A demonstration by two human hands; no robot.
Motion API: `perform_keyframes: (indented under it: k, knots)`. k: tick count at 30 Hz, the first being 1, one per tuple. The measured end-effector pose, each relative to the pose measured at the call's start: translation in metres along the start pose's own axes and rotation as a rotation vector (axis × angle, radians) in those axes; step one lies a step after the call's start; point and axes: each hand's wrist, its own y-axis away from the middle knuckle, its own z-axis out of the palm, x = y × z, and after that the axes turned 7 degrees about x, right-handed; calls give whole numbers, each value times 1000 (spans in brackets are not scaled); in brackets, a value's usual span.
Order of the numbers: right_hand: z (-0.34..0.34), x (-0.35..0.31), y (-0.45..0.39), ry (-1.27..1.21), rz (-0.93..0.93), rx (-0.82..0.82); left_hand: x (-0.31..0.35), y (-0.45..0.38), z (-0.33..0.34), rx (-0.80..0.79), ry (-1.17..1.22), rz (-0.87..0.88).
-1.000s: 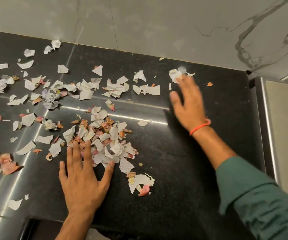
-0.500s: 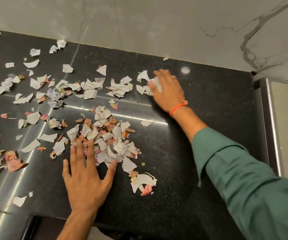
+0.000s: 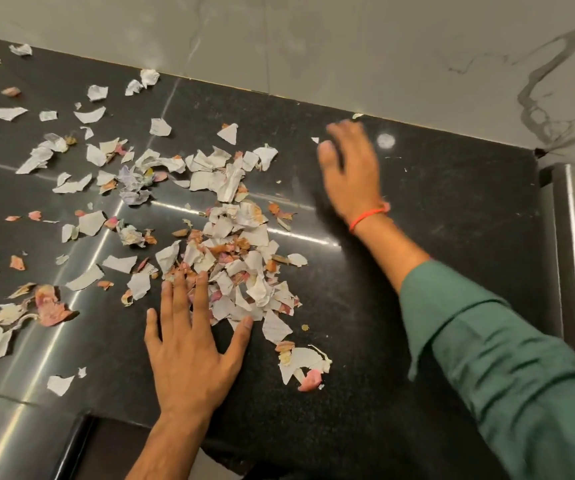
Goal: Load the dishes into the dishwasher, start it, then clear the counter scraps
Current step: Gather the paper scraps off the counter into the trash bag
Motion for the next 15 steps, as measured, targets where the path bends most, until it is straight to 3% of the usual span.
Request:
perform_keyframes:
  k: [2,4,7,15]
  knots:
    - [-12,29,-25,217,173,-79,0,0,-1,-1,3,4]
    - [-14,43,-34,426,227,-235,0,0,0,-2,7,7]
    - [1,28,-29,562,8,-379,0,0,0,-4,3,5]
    - [39,-67,31,321,-486,-674,2,0,0,-6,-4,-1]
